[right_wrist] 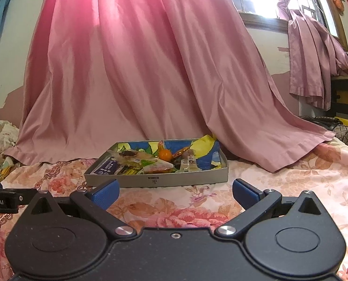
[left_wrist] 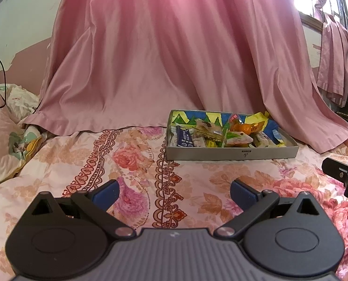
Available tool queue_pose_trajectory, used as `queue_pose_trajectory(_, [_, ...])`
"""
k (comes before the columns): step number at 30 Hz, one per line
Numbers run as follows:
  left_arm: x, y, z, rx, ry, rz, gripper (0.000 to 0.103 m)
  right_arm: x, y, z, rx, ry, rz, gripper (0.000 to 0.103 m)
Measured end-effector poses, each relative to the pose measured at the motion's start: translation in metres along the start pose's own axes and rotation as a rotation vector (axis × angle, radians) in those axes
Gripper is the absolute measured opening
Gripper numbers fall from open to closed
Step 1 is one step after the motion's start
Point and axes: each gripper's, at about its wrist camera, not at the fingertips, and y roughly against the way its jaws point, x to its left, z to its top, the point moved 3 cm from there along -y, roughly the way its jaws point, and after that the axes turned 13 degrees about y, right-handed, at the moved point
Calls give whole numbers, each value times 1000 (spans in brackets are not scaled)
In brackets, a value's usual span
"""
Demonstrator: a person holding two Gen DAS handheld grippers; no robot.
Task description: Organize snacks
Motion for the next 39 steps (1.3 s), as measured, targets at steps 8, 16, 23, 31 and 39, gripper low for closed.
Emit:
queue_pose_trajectory(8, [0,1,0,-3,4,-1,103,0,0,0,0,0,0,102])
queue_pose_trajectory(16, [-1,1,0,0,2,-1,103,0,0,0,1,0,0,102])
queue_pose_trajectory(23, [-1,2,-1,4,1,-2,103,0,0,0,2,0,0,102])
queue_pose_trajectory(31, [-1,2,-2,5,0,-1,103,0,0,0,2,-1,0,102])
queue_pose_trajectory(39, [0,2,-3,9,3,-2,103,-1,0,-1,3,-2,1,102])
